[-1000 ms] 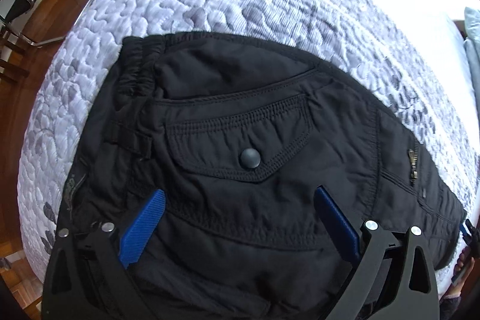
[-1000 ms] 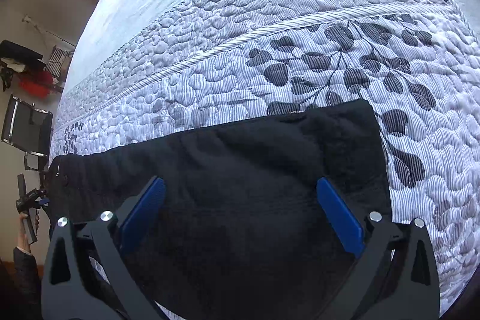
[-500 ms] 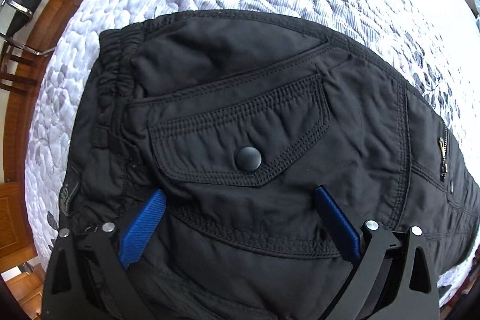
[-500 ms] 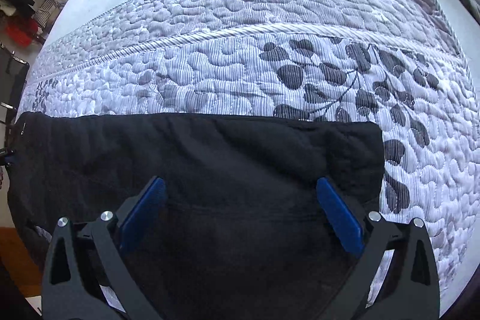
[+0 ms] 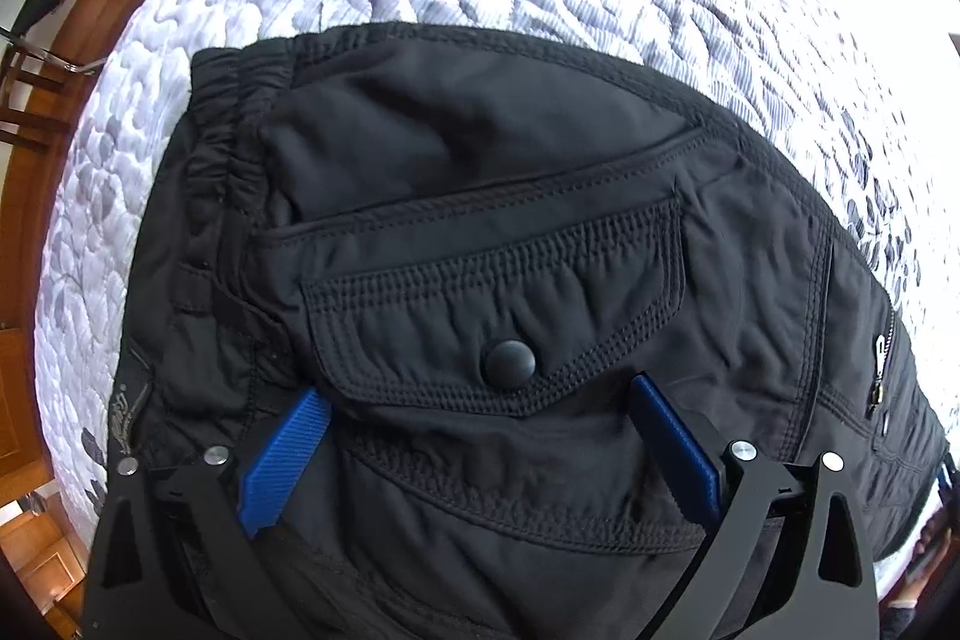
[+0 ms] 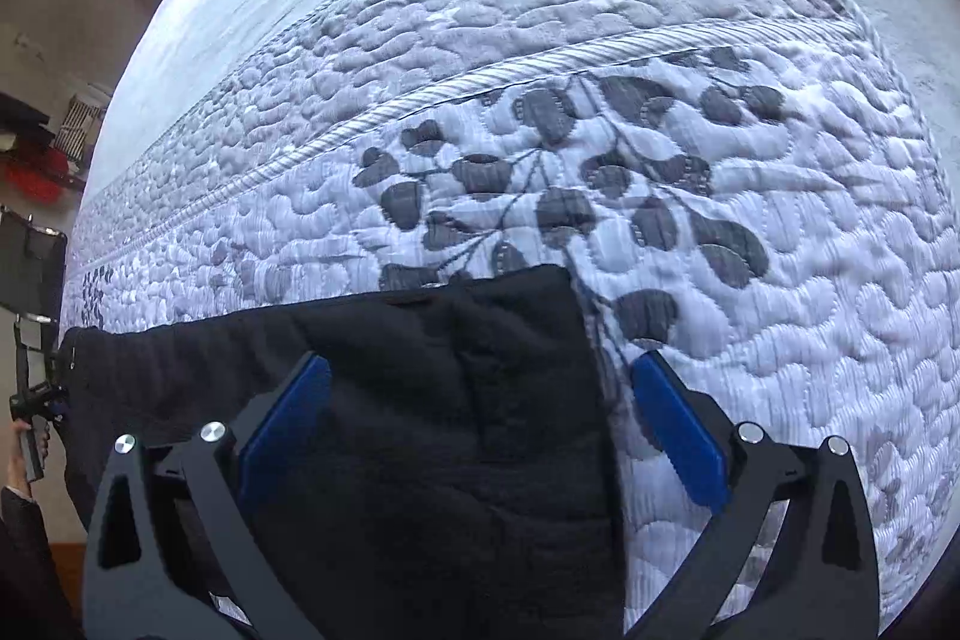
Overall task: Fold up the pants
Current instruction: 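Move both tools down to the pants waistband and leg hem, then grasp the leg hem with the right tool while the left tool grasps the waistband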
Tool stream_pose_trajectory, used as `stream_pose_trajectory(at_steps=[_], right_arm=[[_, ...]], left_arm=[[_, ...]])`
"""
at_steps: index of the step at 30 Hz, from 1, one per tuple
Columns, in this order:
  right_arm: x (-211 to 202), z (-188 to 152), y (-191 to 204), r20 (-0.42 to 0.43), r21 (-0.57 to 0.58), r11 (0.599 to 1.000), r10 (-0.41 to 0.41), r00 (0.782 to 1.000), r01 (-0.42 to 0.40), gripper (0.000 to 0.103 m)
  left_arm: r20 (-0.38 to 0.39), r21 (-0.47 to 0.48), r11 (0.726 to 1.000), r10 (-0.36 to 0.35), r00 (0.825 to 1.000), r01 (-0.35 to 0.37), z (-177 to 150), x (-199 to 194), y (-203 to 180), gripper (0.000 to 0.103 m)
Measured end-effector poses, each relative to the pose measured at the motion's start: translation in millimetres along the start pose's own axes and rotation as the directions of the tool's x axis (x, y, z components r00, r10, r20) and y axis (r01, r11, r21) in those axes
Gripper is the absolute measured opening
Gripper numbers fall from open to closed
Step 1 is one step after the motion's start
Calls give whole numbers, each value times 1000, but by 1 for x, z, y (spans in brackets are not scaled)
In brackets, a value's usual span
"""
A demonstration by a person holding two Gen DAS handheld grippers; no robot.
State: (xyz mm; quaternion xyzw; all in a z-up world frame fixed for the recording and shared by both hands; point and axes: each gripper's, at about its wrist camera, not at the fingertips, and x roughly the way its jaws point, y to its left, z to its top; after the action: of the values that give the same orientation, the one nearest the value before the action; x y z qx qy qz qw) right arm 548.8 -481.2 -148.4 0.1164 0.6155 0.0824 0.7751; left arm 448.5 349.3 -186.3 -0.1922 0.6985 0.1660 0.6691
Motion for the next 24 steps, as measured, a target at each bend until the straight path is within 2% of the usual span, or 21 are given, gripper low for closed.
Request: stream_pose_trajectory(at_steps=[2, 5, 10, 12, 14, 16, 17, 19, 22, 24], right_arm=[[5, -5, 18, -19, -73, 996, -60, 998, 58, 101], [16, -12, 38, -34, -221, 963, -166, 985, 155, 101], [24, -12, 41, -21, -232, 955, -193, 981, 183, 101], [26, -14, 48, 8, -254, 947, -204, 979, 199, 97], [23, -19, 56, 46, -291, 933, -206, 977, 211, 81], [20, -22, 66, 83, -313, 924, -203, 976, 219, 33], [17, -24, 68, 88, -320, 925, -184, 979, 203, 25], [14, -29, 80, 121, -350, 909, -196, 973, 227, 16], [12, -39, 95, 160, -392, 878, -229, 960, 274, 12], [-2, -45, 92, 186, -389, 879, -218, 958, 276, 11]], left_arm=[[14, 19, 1000, 24, 1000, -24, 7, -2, 0, 99], [33, 73, 995, 59, 998, -61, 17, -4, -4, 99], [29, 73, 993, 95, 995, -96, 32, 11, -11, 100], [46, 80, 992, 92, 995, -96, 31, 11, -14, 98], [61, 88, 993, 69, 996, -75, 17, 8, -12, 92], [76, 84, 993, 70, 995, -77, 15, 5, -12, 74], [83, 80, 994, 67, 994, -74, 13, 2, -10, 65], [106, 87, 995, 46, 993, -56, 1, -10, -26, 33], [139, 124, 990, 45, 989, -63, -7, -19, -37, 18], [179, 123, 991, 39, 983, -61, -14, -25, -39, 16]])
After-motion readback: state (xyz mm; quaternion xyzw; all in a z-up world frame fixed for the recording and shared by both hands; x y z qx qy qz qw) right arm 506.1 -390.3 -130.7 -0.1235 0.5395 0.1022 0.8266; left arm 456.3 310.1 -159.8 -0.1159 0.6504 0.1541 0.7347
